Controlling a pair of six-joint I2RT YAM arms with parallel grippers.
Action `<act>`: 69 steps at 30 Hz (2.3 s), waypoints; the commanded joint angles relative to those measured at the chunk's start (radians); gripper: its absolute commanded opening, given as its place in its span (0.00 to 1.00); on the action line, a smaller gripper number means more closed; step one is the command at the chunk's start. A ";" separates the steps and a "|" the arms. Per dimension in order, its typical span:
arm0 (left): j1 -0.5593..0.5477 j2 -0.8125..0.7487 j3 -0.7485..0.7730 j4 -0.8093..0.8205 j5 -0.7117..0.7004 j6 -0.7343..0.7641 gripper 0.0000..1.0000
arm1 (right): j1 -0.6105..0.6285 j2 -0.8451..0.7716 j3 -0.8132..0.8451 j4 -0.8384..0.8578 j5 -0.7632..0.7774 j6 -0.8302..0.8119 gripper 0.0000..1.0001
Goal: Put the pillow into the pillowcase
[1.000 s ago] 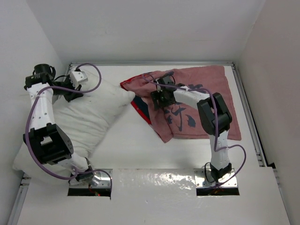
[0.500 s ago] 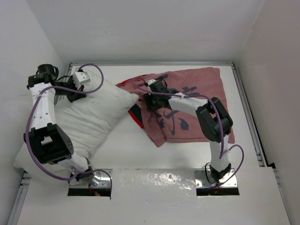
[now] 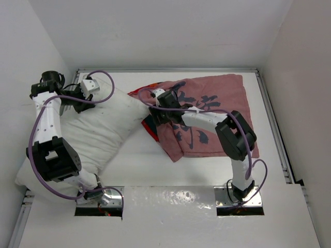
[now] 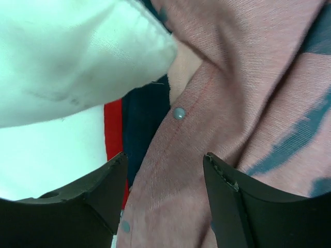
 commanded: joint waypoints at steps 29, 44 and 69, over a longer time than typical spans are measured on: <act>-0.236 -0.040 -0.185 0.028 0.121 -0.219 0.00 | 0.006 0.005 0.177 -0.232 0.240 -0.066 0.00; -0.256 -0.049 -0.185 -0.053 -0.005 -0.114 0.00 | -0.072 0.068 0.168 -0.297 0.194 -0.009 0.21; -0.747 0.082 -0.091 -0.096 0.142 -0.165 0.00 | -0.085 -0.132 0.321 -0.079 0.214 -0.030 0.00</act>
